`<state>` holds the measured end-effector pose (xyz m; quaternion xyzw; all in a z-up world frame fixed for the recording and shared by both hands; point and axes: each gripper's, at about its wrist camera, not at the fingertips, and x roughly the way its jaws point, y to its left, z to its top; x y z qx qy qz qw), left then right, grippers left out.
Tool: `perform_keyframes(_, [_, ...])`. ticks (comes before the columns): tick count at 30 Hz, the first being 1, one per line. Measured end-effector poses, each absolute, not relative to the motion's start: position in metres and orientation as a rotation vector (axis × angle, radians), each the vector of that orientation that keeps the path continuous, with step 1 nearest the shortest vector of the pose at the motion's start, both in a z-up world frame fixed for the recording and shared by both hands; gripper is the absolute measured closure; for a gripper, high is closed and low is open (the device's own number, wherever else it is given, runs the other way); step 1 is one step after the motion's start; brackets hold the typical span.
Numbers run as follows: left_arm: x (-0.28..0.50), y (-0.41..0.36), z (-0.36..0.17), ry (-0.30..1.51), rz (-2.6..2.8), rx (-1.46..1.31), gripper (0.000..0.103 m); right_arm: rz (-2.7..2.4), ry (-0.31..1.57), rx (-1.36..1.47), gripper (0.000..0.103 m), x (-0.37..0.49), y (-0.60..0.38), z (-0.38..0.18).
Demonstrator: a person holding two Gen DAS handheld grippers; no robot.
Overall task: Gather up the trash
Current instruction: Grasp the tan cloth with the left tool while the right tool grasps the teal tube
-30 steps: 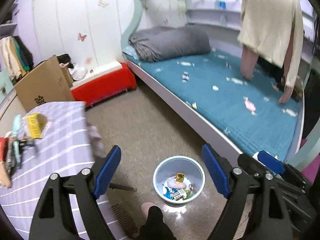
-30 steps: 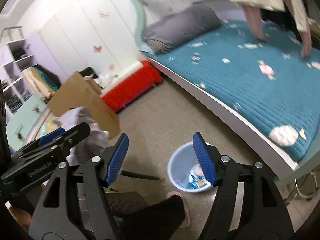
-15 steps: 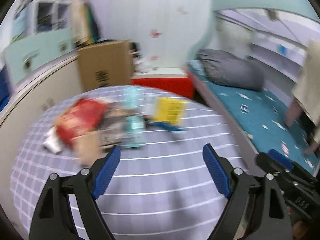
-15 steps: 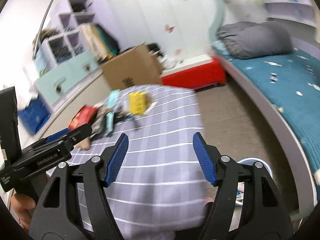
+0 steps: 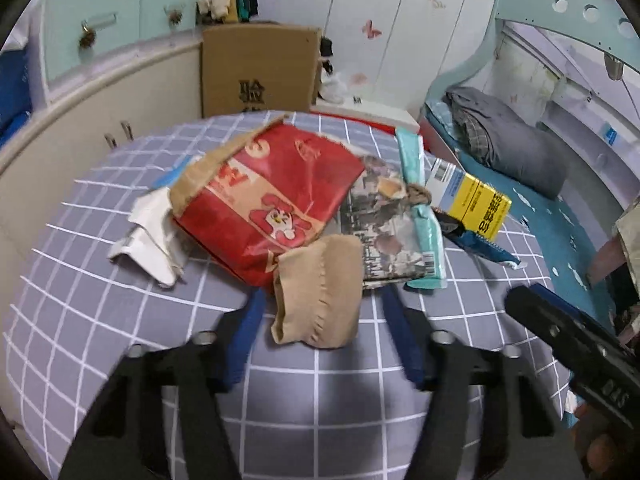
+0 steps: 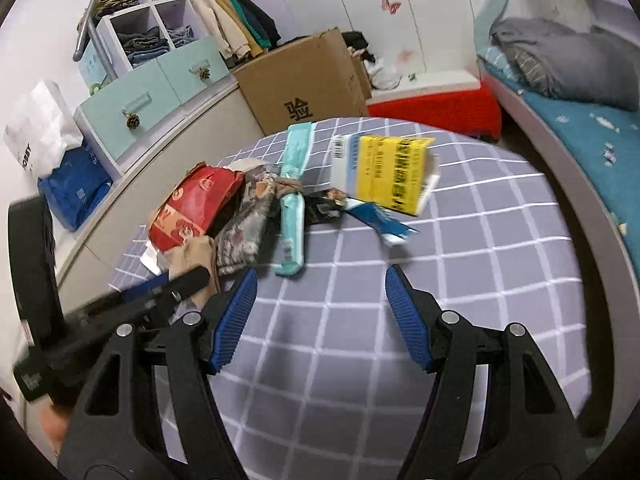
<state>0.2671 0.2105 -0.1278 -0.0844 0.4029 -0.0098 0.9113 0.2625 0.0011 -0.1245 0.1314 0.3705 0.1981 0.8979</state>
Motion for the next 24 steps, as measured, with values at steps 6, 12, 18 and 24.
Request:
perform_keyframes(6, [0.280, 0.216, -0.136, 0.862, -0.069, -0.194, 0.080, 0.406, 0.824, 0.276, 0.056, 0.297, 0.027, -0.134])
perform_keyframes(12, [0.276, 0.221, -0.134, 0.834, -0.076, -0.206, 0.083, 0.404, 0.872, 0.246, 0.065, 0.322, 0.048, -0.141])
perform_keyframes(18, [0.263, 0.227, -0.119, 0.778, -0.094, -0.256, 0.084, 0.479, 0.881, 0.288, 0.093, 0.323, 0.045, -0.146])
perform_keyframes(24, [0.237, 0.215, -0.092, 0.691, -0.119, -0.273, 0.085, 0.529, 0.780, 0.344, 0.093, 0.288, 0.016, -0.118])
